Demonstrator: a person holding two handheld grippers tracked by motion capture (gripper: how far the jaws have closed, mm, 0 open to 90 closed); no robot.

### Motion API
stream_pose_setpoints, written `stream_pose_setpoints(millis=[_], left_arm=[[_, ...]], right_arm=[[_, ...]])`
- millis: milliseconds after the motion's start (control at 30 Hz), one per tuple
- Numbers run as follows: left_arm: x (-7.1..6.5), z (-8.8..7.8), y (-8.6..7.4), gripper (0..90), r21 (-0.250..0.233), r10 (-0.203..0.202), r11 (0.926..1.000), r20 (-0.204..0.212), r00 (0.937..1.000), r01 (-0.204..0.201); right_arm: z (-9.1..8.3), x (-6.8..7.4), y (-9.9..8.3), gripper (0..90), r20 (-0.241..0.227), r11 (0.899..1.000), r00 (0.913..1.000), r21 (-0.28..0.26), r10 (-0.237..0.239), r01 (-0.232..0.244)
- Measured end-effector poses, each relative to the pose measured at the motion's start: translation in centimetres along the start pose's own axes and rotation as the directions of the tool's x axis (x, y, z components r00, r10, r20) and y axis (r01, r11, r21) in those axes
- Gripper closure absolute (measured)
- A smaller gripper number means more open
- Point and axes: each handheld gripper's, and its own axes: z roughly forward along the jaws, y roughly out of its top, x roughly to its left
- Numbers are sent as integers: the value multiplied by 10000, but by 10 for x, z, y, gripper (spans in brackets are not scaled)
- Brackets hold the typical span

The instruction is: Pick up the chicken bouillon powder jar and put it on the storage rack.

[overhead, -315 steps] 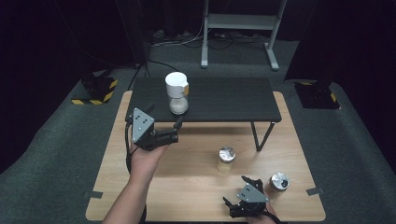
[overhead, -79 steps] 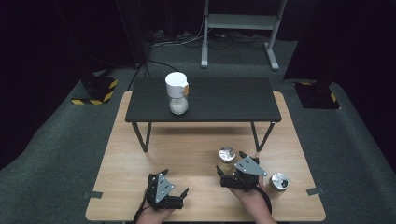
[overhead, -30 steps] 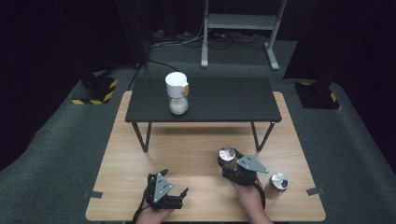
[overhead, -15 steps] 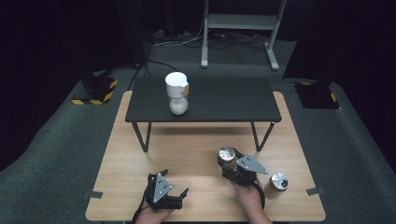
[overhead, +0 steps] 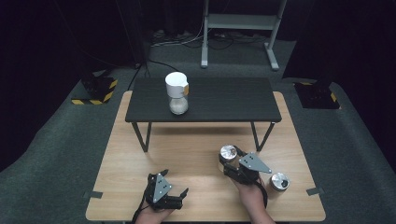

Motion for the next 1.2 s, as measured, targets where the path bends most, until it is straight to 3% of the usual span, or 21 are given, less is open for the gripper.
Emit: stream_pose_setpoints(millis=[700, 1200], left_arm=[[0, 0, 0, 9, -24, -50, 10000, 21, 10000, 50], [0, 0, 0, 10, -24, -19, 10000, 24, 10000, 19]], right_arm=[[-20, 5, 39, 345, -129, 9966, 9999, -825, -88, 77], [-29, 4, 54, 345, -147, 9935, 9998, -1125, -164, 147]])
